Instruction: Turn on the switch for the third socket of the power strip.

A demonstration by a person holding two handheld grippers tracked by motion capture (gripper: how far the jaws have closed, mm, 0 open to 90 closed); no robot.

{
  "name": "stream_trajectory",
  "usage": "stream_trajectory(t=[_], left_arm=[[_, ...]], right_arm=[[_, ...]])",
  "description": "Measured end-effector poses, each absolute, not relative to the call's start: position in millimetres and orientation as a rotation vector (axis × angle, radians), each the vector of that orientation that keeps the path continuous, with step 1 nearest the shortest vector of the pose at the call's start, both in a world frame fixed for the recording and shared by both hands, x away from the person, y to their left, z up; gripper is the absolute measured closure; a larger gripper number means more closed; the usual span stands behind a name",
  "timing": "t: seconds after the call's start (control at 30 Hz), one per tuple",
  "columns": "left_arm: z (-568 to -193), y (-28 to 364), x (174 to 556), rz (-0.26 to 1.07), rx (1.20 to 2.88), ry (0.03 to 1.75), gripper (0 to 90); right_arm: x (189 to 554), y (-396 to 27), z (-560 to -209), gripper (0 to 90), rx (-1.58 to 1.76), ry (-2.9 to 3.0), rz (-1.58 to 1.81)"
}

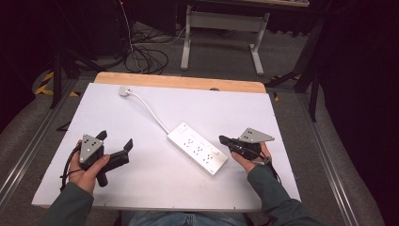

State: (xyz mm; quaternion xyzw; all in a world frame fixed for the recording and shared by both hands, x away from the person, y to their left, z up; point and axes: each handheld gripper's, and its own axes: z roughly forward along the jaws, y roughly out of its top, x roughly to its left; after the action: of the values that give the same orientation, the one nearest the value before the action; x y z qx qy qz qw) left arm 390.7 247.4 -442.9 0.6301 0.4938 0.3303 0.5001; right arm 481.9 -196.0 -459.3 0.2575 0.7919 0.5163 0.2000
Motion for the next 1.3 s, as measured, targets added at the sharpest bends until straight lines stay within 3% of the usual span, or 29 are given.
stream_trajectory(t=[0.77, 0.9, 1.1, 1.3], left_arm=[[-442.6, 245.2, 392.4, 0.798, 1.529, 1.187, 6.6], [-442.7, 244.7, 392.7, 0.797, 1.528, 1.185, 6.6], [-442.3, 244.6, 392.4, 0.799, 1.528, 1.185, 6.6], [-442.3, 244.0, 392.7, 0.799, 1.532, 1.185, 6.6]], right_arm=[[476.3, -206.7, -451.9, 64.7, 0.732, 2.147, 1.531], [476.2, -209.4, -451.1, 57.0, 0.766, 2.124, 1.525], [476.2, -213.4, -449.7, 54.2, 0.794, 2.102, 1.538], [476.1, -214.0, -449.7, 43.6, 0.817, 2.09, 1.54]])
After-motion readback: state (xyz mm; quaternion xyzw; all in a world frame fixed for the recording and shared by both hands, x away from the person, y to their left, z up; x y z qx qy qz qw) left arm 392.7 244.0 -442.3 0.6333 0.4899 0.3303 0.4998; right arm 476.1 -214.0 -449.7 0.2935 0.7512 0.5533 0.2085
